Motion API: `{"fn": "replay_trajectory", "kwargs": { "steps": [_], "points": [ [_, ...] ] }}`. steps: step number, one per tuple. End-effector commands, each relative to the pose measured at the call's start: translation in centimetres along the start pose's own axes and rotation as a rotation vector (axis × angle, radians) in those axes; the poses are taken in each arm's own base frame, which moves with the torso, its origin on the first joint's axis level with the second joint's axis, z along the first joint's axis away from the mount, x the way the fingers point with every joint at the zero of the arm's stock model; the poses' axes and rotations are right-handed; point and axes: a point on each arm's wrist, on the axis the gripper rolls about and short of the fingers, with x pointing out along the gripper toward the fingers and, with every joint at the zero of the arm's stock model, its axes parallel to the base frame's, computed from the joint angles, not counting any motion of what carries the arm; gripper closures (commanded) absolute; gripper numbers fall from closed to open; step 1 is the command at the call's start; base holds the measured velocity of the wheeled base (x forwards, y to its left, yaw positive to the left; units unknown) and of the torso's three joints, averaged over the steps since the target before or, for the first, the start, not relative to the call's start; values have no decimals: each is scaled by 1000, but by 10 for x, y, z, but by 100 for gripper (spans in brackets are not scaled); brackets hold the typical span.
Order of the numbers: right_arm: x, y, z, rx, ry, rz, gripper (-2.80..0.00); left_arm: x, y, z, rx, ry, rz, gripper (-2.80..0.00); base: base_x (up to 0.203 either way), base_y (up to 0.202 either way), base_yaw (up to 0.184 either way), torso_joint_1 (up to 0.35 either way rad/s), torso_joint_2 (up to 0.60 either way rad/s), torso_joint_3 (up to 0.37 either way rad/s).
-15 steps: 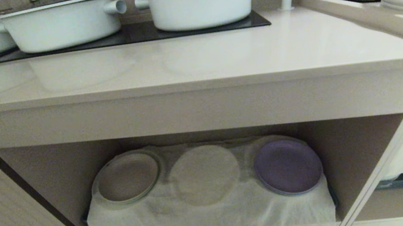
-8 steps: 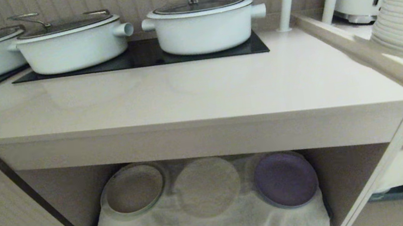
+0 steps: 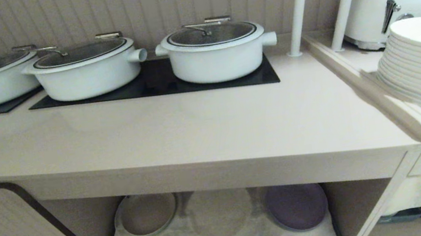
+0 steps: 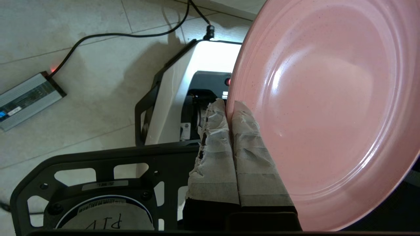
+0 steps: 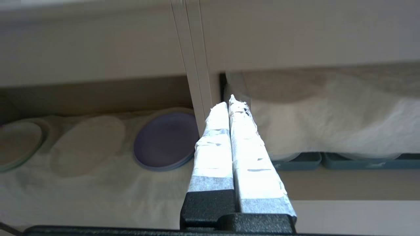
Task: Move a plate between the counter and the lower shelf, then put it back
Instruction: Put the plate
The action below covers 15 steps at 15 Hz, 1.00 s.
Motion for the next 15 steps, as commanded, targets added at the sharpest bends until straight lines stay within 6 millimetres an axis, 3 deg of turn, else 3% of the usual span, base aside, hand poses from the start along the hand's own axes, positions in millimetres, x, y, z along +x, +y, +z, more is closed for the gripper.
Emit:
{"fn": "replay_trajectory", "kwargs": {
  "steps": [1, 5, 15],
  "points": [
    [0, 0, 0, 0, 0, 0, 0, 0, 0, 0, -5, 5, 1, 0, 0, 0, 0, 233, -529, -287],
    [0, 0, 0, 0, 0, 0, 0, 0, 0, 0, -5, 7, 0, 0, 0, 0, 0, 193, -410, -225],
    [0, 0, 0, 0, 0, 0, 0, 0, 0, 0, -3, 6, 2, 0, 0, 0, 0, 11, -21, -12]
  ]
}}
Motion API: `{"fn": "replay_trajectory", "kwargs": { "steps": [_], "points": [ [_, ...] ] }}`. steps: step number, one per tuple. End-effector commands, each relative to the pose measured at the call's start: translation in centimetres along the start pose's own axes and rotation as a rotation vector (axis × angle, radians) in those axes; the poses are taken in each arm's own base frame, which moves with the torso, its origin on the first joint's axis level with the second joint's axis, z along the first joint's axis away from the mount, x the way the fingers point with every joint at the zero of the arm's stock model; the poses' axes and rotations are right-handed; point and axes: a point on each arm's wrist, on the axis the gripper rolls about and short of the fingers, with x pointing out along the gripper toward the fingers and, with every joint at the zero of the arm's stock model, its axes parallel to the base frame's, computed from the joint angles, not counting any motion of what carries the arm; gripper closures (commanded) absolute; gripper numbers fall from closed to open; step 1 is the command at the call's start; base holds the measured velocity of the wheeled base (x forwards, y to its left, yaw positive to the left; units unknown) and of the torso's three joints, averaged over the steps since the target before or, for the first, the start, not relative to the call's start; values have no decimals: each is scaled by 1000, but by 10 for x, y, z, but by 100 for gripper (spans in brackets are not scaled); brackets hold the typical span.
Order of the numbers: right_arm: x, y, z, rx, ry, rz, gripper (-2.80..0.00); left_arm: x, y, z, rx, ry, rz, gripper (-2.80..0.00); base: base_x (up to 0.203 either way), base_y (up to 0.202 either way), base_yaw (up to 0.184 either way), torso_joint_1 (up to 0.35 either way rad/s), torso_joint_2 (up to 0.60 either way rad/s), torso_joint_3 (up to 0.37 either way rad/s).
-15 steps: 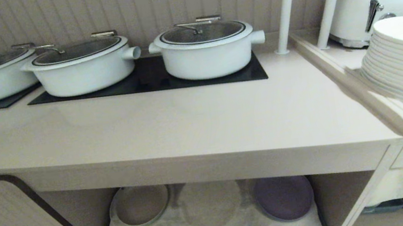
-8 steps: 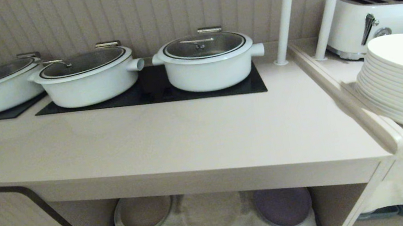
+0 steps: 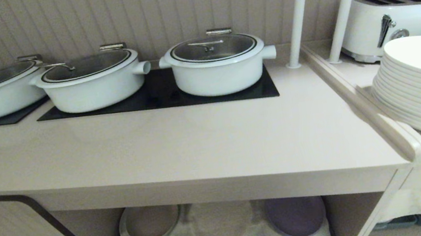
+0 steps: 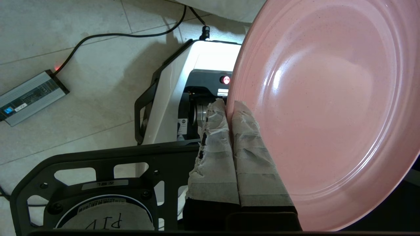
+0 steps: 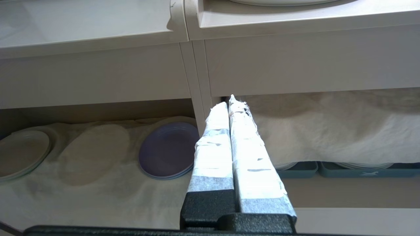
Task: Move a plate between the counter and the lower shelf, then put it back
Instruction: Put the plate
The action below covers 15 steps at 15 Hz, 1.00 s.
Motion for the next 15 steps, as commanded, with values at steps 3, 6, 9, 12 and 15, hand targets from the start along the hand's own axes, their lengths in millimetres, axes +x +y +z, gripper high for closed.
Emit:
{"fn": "replay_trajectory", "kwargs": {
  "steps": [3, 6, 9, 12, 15],
  "points": [
    [0, 0, 0, 0, 0, 0, 0, 0, 0, 0, -4, 1, 1, 0, 0, 0, 0, 0, 0, 0],
    [0, 0, 0, 0, 0, 0, 0, 0, 0, 0, -4, 1, 0, 0, 0, 0, 0, 147, -309, -165],
    [0, 0, 0, 0, 0, 0, 0, 0, 0, 0, -4, 0, 1, 0, 0, 0, 0, 262, -544, -282],
    [0, 0, 0, 0, 0, 0, 0, 0, 0, 0, -4, 0, 0, 0, 0, 0, 0, 268, -558, -288],
    [0, 0, 0, 0, 0, 0, 0, 0, 0, 0, -3, -3, 1, 0, 0, 0, 0, 198, -399, -211]
  ]
}}
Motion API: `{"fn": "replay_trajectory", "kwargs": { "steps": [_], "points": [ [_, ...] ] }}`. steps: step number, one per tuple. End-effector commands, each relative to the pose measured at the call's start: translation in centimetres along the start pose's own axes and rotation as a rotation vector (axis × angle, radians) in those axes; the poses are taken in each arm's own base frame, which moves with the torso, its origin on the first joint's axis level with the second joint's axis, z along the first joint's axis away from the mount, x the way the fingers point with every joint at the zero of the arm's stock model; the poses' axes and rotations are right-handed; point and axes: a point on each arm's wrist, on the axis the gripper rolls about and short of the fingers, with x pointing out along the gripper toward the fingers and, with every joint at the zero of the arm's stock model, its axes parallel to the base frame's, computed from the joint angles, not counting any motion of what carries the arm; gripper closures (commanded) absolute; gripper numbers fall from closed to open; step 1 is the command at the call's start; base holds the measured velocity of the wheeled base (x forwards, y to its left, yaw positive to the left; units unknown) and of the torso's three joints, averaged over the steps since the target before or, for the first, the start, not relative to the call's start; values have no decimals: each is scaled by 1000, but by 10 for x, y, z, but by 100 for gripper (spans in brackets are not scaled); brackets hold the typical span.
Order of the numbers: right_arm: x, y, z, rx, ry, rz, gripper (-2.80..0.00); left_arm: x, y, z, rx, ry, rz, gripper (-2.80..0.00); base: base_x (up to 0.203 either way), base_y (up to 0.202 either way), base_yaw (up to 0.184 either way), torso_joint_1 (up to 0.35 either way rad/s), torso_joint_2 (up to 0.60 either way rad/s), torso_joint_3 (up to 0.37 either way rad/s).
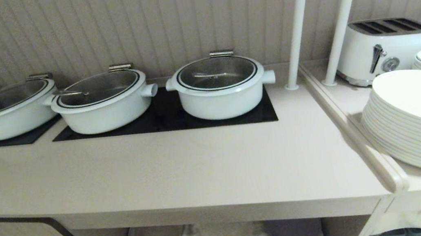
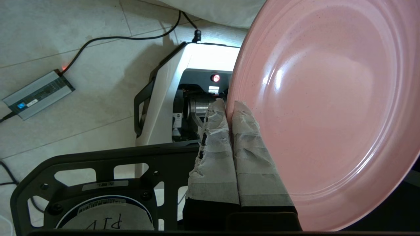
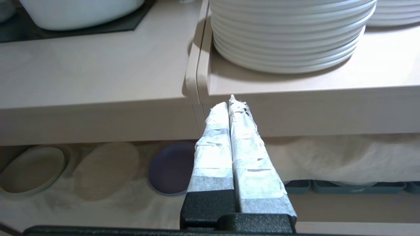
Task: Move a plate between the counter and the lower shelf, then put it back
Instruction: Put the plate
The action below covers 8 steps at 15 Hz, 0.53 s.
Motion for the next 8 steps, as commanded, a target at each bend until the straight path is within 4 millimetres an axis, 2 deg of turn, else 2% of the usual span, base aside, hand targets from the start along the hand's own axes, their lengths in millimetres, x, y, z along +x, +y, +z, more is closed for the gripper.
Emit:
{"fn": "replay_trajectory", "kwargs": {
  "steps": [1, 8],
  "points": [
    [0, 0, 0, 1, 0, 0, 0, 0, 0, 0, -5, 1, 1, 0, 0, 0, 0, 174, -380, -200],
    [0, 0, 0, 1, 0, 0, 0, 0, 0, 0, -5, -2, -1, 0, 0, 0, 0, 165, -340, -175]
  ]
}}
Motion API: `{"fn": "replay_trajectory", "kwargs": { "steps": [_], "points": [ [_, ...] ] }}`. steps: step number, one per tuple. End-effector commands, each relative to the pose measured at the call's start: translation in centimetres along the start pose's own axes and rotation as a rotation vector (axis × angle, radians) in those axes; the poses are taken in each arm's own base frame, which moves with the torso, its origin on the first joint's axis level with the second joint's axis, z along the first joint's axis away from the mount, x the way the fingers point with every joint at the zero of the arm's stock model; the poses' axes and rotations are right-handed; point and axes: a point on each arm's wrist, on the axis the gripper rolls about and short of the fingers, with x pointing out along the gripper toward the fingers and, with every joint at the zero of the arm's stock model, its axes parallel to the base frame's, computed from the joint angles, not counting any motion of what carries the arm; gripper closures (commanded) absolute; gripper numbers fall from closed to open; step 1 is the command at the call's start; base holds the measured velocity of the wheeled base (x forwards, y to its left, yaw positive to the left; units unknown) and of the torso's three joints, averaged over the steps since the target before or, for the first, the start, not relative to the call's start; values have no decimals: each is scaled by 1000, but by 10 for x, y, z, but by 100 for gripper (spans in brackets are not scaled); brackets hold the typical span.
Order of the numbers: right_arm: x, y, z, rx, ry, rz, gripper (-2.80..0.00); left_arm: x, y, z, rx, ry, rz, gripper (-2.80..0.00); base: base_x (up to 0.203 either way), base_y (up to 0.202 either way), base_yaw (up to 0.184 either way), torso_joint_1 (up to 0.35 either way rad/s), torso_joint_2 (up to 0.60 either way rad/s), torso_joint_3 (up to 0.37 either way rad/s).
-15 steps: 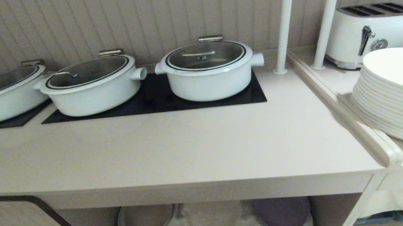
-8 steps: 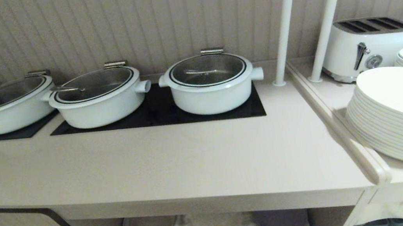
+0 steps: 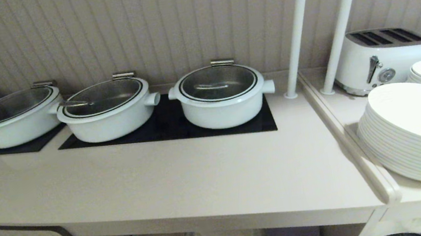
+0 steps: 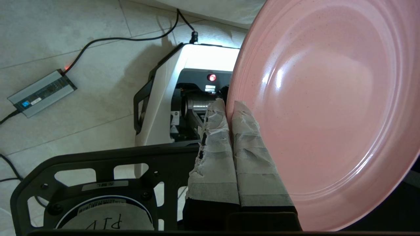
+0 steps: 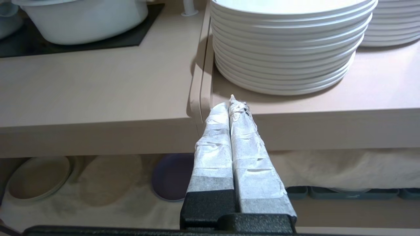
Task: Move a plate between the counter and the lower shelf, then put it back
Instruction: Put the plate
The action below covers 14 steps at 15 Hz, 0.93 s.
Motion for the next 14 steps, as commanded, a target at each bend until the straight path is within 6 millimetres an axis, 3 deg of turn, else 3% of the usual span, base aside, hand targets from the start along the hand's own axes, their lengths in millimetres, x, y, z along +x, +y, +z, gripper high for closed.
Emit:
{"fn": "replay_trajectory", "kwargs": {
  "steps": [1, 14],
  "points": [
    [0, 0, 0, 1, 0, 0, 0, 0, 0, 0, -6, 1, 0, 0, 0, 0, 0, 153, -319, -169],
    [0, 0, 0, 1, 0, 0, 0, 0, 0, 0, -4, 3, 0, 0, 0, 0, 0, 128, -253, -129]
  ]
}}
